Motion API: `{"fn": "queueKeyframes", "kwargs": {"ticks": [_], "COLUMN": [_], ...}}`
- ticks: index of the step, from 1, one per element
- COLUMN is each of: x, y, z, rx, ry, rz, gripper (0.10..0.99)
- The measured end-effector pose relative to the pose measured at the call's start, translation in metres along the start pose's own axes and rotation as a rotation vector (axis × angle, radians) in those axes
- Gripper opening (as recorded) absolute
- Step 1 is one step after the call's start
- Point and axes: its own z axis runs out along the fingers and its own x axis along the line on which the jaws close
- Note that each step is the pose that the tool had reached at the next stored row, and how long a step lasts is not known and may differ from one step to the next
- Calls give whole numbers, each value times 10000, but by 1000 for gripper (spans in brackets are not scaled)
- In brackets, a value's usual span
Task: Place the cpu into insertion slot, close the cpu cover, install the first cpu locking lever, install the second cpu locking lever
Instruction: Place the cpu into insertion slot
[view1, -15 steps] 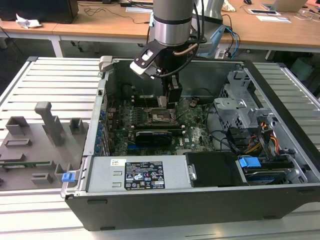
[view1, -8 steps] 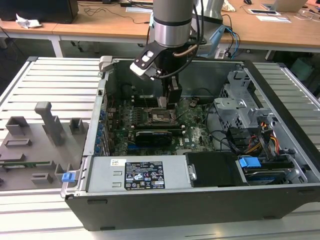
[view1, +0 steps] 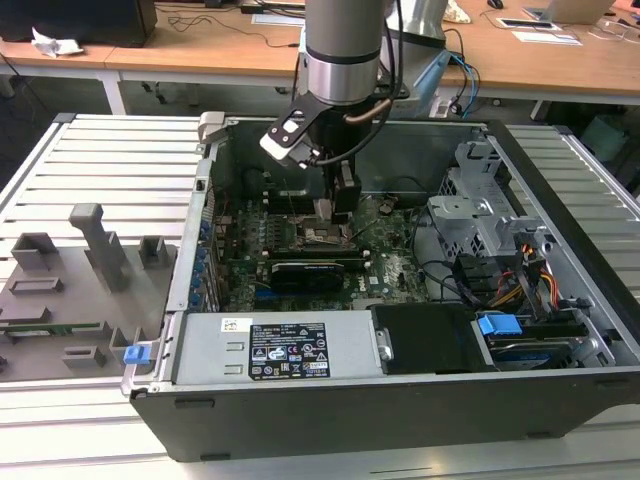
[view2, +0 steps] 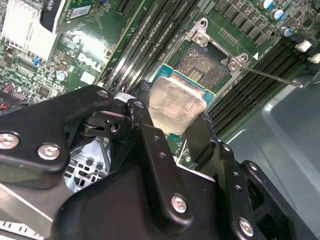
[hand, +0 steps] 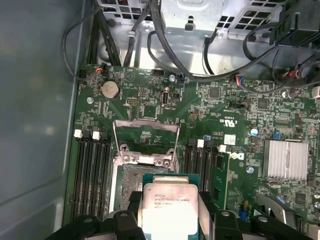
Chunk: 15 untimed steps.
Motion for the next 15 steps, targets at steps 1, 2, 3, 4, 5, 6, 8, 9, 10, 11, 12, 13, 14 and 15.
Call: {"fn": "queueKeyframes", "kwargs": {"ticks": [1,2,3,4,5,6,8,9,10,11,12,13,14,15], "x": [10,15,15,15,15,16,17,17,18,20,23,32,42,51], "y": [0,0,0,-3,-4,-5,-11,-18,-21,-25,-31,-48,-83,-98], "z": [11,21,29,36,39,46,60,67,75,82,96,120,146,182], "rx": [0,-2,-2,-1,-1,1,34,35,34,35,34,32,32,32], "ry": [-4,-3,-3,-7,-7,-8,-7,-8,-8,-14,-19,-23,-25,-24], "rz": [37,61,76,95,100,107,115,119,136,202,288,357,360,358], "gripper": [533,533,533,533,533,533,533,533,533,533,533,533,533,533]}}
